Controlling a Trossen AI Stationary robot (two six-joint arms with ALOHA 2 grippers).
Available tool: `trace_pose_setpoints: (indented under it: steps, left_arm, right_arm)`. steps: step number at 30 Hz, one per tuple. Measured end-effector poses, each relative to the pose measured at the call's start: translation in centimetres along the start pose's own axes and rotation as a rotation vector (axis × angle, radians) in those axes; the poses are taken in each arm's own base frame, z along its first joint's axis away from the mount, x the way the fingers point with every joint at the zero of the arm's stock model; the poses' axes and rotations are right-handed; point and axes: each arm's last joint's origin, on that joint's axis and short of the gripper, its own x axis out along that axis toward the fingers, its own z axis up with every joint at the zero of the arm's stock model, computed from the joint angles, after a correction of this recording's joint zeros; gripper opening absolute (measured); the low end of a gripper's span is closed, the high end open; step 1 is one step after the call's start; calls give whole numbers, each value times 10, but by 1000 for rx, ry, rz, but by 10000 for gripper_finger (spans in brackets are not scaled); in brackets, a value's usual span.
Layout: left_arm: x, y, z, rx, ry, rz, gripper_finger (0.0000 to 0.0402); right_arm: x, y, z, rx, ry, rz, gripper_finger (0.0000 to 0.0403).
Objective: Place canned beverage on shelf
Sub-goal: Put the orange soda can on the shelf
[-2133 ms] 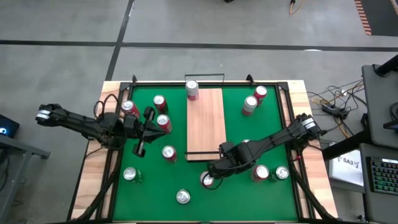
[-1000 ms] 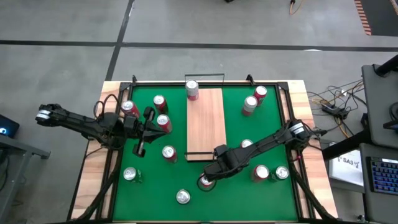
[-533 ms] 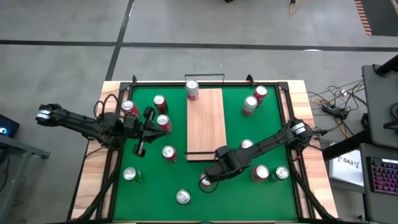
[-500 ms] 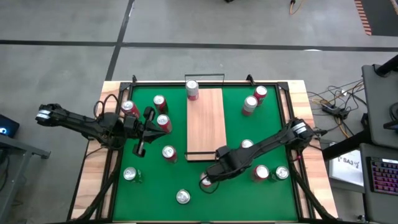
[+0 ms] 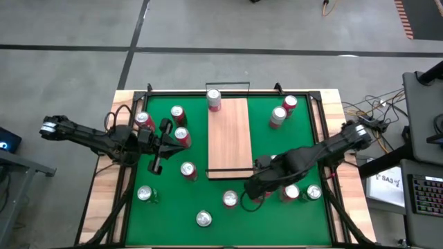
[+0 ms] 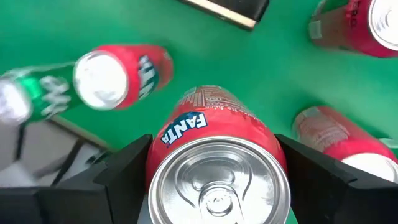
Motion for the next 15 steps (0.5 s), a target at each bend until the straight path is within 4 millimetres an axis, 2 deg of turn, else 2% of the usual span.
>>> trace_pose_setpoints:
  steps: [8, 11, 15]
  left_arm:
    - [0, 0, 0, 0, 0, 0, 0]
    - [0, 0, 0, 0, 0, 0, 0]
    - [0, 0, 0, 0, 0, 0, 0]
  right_arm:
    - [-56, -15, -4, -138, -9, 262, 289]
    - [-70, -17, 1, -178, -122, 339, 289]
    - [-80, -16, 19, -241, -304, 381, 289]
